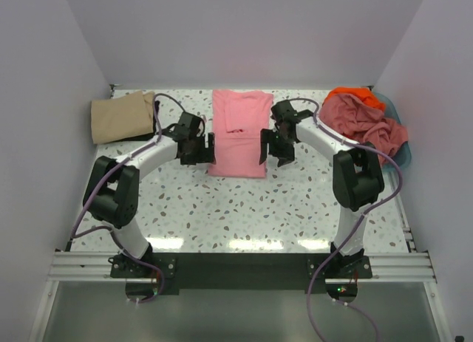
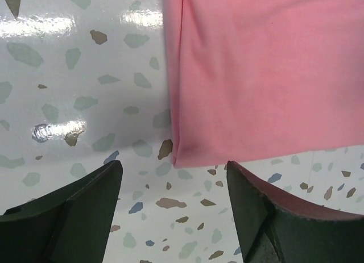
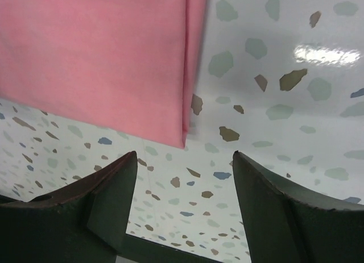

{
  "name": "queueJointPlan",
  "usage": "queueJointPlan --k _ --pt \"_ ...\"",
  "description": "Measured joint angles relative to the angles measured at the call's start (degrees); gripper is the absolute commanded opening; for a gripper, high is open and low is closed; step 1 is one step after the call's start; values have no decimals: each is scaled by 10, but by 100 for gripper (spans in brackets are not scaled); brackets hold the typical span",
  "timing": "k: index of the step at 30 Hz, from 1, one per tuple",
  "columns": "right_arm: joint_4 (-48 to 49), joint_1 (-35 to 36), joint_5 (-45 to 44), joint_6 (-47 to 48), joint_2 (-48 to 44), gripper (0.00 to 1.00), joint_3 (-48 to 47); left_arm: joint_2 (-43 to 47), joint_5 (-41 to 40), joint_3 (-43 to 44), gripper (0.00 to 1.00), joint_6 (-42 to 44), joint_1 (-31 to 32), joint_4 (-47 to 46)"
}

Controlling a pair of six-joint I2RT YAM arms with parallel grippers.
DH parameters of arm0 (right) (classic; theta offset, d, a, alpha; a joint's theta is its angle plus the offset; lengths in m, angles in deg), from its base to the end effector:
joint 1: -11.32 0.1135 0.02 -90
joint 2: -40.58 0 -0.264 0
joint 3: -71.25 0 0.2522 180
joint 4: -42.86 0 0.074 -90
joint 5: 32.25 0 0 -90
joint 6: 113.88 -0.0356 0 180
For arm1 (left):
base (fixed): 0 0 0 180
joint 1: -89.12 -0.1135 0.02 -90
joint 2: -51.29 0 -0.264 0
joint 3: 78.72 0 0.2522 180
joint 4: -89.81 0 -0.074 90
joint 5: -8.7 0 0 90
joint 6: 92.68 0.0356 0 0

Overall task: Fold and stack the t-shirts
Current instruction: Fold the tshirt

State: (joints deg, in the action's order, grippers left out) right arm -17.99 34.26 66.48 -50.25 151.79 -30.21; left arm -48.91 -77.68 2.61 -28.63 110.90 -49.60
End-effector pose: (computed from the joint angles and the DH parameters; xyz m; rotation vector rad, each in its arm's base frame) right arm 0.3666 0.1610 0.2139 0.0485 2.8695 0.4037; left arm 0.3344 -0.1361 0.1974 -0.0737 2.6540 -0.3700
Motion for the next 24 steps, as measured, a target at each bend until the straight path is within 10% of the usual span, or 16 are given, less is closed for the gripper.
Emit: queueJointPlan --k 24 --pt "72 39 -14 -32 -6 54 93 16 7 -56 62 -15 2 -46"
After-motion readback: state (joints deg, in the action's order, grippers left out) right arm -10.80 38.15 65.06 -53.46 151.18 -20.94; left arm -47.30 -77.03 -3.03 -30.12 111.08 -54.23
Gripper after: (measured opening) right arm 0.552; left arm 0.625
